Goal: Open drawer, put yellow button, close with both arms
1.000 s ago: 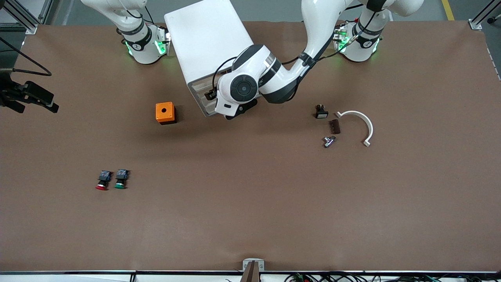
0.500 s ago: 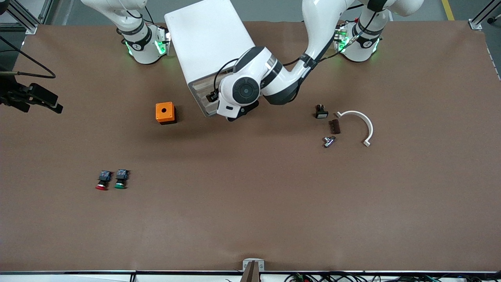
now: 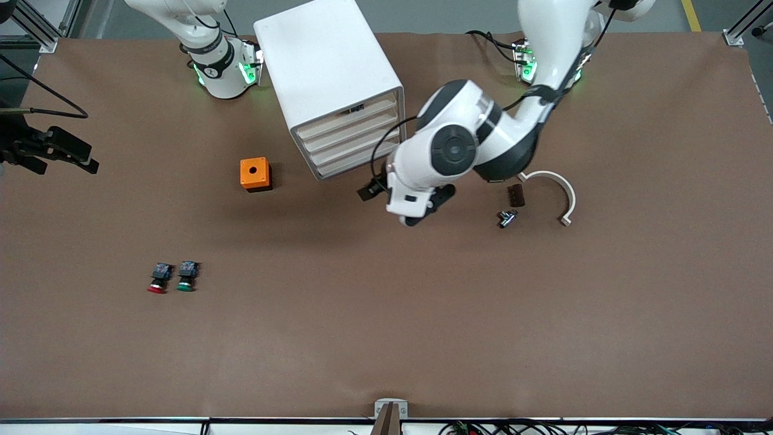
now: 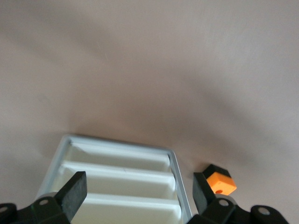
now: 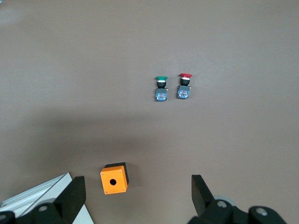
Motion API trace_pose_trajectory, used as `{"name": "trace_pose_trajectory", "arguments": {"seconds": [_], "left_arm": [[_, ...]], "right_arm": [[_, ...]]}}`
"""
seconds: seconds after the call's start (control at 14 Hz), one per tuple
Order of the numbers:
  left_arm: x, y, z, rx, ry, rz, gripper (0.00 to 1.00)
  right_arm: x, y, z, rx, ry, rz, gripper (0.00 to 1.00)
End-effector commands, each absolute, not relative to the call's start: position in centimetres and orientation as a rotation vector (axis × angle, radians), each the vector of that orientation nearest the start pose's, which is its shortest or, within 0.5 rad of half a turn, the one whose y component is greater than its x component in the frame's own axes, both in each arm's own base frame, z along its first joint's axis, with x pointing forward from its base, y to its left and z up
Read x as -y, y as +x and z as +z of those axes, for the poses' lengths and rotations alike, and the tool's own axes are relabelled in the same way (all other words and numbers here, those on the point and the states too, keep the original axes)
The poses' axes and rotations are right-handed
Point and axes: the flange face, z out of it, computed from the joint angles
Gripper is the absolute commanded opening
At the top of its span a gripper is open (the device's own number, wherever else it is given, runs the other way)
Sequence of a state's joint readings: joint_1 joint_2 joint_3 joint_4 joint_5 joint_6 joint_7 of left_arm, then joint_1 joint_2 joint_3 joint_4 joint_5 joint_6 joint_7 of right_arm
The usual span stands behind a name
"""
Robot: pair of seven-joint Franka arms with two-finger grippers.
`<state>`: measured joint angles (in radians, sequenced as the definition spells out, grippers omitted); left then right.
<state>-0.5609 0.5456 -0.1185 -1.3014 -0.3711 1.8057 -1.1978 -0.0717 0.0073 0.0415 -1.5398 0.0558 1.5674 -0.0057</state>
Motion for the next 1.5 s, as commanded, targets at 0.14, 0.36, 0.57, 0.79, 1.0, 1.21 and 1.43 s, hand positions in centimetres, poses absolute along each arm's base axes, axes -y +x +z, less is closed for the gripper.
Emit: {"name": "trace_pose_trajectory", "arguments": {"seconds": [0.14,0.36,0.57,0.79,1.0,1.21,1.43], "left_arm": [[31.0,54.5,48.4,0.754,-3.253,0.48,1.0],[21.4,54.5,52.6,0.563,-3.307,0.406,1.0],[13.7,54.5,55.7,0.447,-3.321,0.366,1.0],[8.4,54.3,57.8,0.43,-3.305,0.281,1.0],[4.0,54.9,59.3,0.399,-3.275,0.182,1.0],[1.9,55.4,61.4,0.388,-3.252,0.076,1.0],[1.0,55.9,63.3,0.354,-3.224,-0.017,1.0]], "right_arm": [[1.1,56.0,65.1,-0.011,-3.092,-0.078,1.0],[1.7,56.1,65.7,-0.028,-3.096,-0.097,1.0],[1.4,56.0,65.3,-0.018,-3.095,-0.076,1.0],[1.5,56.0,65.3,-0.02,-3.092,-0.073,1.0],[1.5,56.0,65.3,-0.016,-3.093,-0.078,1.0],[2.1,56.1,65.2,0.056,-3.125,-0.083,1.0],[2.1,56.0,65.1,0.042,-3.126,-0.071,1.0]]}}
